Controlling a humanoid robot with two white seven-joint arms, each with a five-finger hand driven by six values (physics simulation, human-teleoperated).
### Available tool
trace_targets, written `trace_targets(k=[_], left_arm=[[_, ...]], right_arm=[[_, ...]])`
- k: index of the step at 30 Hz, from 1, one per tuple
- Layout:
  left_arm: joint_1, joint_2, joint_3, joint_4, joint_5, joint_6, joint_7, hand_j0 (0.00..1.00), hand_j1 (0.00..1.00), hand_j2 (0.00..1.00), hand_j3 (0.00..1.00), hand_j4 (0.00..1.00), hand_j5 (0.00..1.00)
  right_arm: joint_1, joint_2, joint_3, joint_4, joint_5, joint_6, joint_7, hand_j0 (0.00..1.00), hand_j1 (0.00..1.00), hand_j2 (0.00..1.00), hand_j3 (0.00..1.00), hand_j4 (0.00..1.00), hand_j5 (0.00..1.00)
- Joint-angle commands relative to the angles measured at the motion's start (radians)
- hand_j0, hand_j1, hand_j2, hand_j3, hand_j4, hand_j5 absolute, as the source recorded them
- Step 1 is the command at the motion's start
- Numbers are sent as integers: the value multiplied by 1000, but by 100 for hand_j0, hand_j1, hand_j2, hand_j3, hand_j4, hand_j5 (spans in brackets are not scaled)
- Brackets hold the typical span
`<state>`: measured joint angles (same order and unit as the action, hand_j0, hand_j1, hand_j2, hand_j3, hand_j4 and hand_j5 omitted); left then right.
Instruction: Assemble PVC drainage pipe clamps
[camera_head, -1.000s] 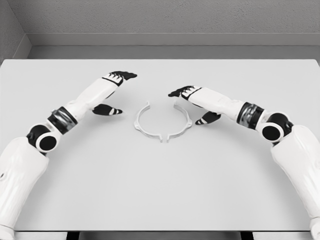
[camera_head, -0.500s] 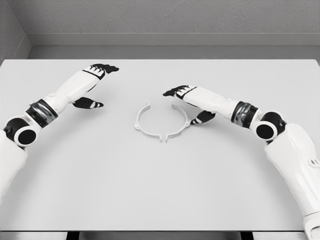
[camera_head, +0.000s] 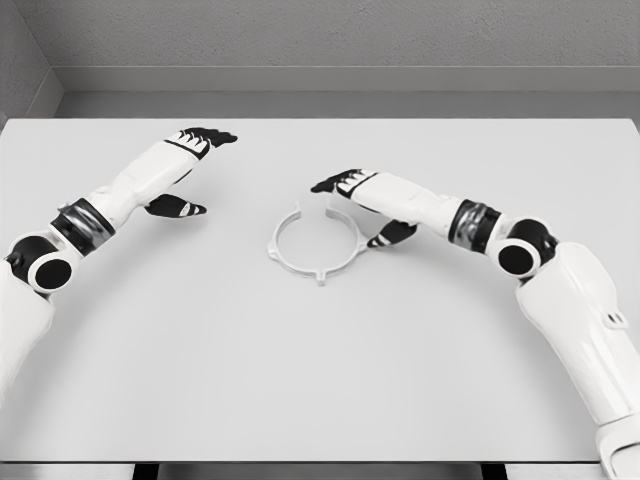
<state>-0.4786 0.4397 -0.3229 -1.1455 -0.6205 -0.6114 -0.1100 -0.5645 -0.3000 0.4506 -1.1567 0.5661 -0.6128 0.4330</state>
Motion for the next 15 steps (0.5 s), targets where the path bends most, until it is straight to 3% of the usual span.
trace_targets(k=[1,15], left_arm=[[0,1,1,0,7,1,1,100,100,100,100,100,100],[0,-1,1,0,7,1,1,100,100,100,100,100,100]], right_arm=[[0,12,6,8,-3,2,0,100,100,100,100,100,100],[-11,29,14,11,-3,2,0,100,100,100,100,100,100]])
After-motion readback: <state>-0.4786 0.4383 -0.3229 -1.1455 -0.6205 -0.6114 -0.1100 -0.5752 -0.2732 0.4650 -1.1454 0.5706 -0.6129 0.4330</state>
